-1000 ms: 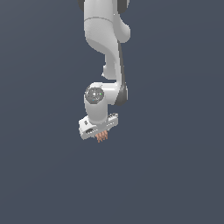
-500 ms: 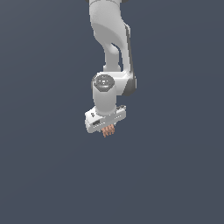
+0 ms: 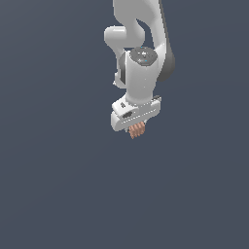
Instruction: Pick up the object and move it to a goal position.
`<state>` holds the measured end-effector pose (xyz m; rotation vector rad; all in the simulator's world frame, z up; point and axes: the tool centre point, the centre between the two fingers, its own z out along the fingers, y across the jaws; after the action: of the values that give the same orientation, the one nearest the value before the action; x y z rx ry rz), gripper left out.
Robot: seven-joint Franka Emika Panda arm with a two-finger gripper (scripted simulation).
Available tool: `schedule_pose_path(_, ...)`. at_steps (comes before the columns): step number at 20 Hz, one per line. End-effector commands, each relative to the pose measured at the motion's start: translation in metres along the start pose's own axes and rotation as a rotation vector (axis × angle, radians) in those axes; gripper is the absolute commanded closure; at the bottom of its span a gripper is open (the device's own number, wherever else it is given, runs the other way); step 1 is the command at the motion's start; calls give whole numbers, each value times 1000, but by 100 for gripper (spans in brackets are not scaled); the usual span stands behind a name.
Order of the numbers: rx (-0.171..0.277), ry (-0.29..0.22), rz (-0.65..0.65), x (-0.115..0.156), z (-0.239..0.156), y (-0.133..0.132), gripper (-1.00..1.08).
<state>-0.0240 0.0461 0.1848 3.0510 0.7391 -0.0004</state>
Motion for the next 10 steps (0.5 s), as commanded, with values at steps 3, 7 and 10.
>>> schedule_pose_path(3,0,0,0,7,-46,-36,108)
schedule_pose_path(7,-1,-1,0,14,-87,-67,108)
schedule_pose_path(10,-1,-1,0,20,-117,-90,108)
